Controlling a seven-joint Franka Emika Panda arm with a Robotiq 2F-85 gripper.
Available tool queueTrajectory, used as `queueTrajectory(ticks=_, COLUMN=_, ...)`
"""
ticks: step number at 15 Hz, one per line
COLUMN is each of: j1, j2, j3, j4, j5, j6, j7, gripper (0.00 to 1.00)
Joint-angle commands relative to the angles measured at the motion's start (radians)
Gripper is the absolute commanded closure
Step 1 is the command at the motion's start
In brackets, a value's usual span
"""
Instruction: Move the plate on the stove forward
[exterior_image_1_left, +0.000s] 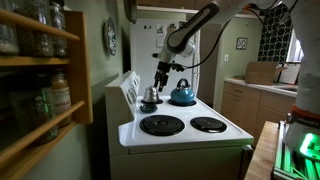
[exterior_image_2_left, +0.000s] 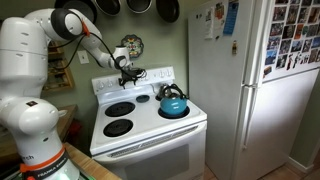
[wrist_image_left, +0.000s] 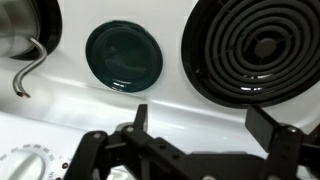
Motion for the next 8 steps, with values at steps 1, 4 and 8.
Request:
queueTrajectory(ticks=1, j1=-0.024, j2=0.103, j3=0.029, j4=0.066, j5=-0.053, j6=0.029, j7=-0.081, gripper=0.0)
queueTrajectory(ticks=4, j1=-0.008, j2=0.173, j3=0.008, j4=0.114, j5=-0.123, j6=0.042, j7=-0.064, gripper=0.0)
queueTrajectory(ticks=8, j1=-0.011, j2=0.252, j3=0.01, j4=0.178, j5=-0.185, j6=0.04, j7=-0.067, gripper=0.0)
